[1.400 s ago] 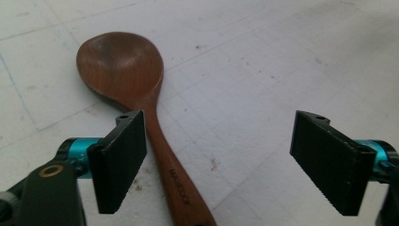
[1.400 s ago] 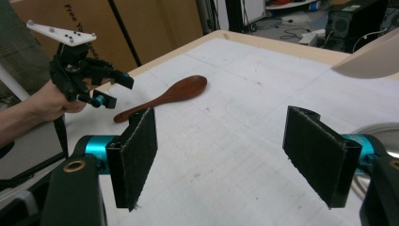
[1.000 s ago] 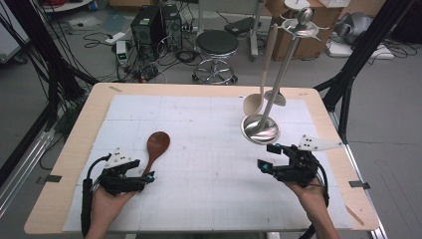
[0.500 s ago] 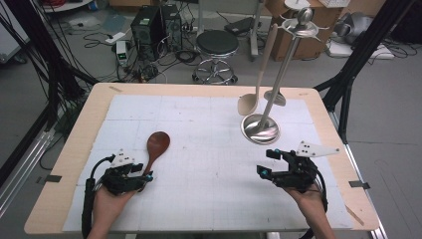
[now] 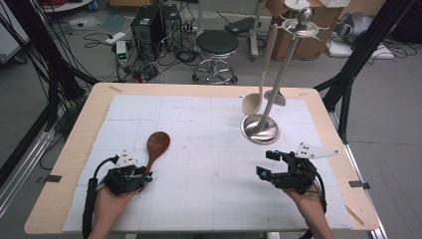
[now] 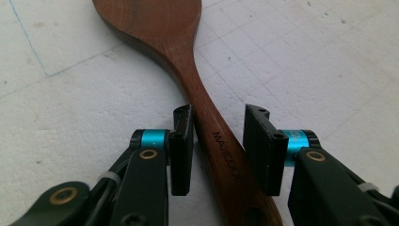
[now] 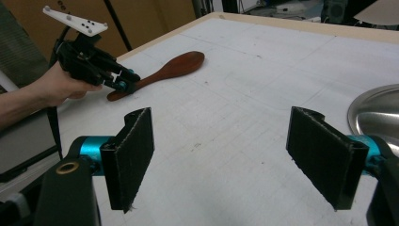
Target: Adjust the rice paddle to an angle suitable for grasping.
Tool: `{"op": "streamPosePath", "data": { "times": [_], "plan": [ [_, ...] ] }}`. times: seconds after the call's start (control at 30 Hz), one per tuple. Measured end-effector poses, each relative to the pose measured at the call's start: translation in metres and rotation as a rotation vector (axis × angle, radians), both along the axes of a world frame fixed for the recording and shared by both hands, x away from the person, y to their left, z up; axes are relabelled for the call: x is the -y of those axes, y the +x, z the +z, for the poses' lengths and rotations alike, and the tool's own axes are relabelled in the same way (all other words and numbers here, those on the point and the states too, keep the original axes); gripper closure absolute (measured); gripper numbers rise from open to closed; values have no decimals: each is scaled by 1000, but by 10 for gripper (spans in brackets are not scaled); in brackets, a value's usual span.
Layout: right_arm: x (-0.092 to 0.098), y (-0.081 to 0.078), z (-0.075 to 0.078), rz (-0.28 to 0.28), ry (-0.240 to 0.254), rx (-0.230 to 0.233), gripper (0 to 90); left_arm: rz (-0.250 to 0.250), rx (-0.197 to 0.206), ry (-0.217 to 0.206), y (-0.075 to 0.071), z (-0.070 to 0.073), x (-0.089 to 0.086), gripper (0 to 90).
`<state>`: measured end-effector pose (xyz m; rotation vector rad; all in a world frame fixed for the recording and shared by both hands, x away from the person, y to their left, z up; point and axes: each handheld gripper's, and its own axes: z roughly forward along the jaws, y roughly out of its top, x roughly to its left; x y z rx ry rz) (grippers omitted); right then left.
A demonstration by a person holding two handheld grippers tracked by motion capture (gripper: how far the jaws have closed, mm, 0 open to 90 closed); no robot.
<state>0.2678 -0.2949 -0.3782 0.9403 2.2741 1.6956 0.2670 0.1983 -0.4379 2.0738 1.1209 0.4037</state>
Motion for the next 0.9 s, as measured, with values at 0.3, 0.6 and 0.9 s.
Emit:
{"op": "streamPosePath", "data": {
  "times": [0.3,0.6,0.9],
  "plan": [
    [-2,-1,-1,1,-4,-5,235,2,5,-5,-1,1,0,703],
    [-3,1,-2,7,-17,-9,241,-9,7,-9,-1,1,-1,721],
    [-8,1,-1,20,-30,-9,243,-84,22,-36,-5,7,8,725]
  ]
}}
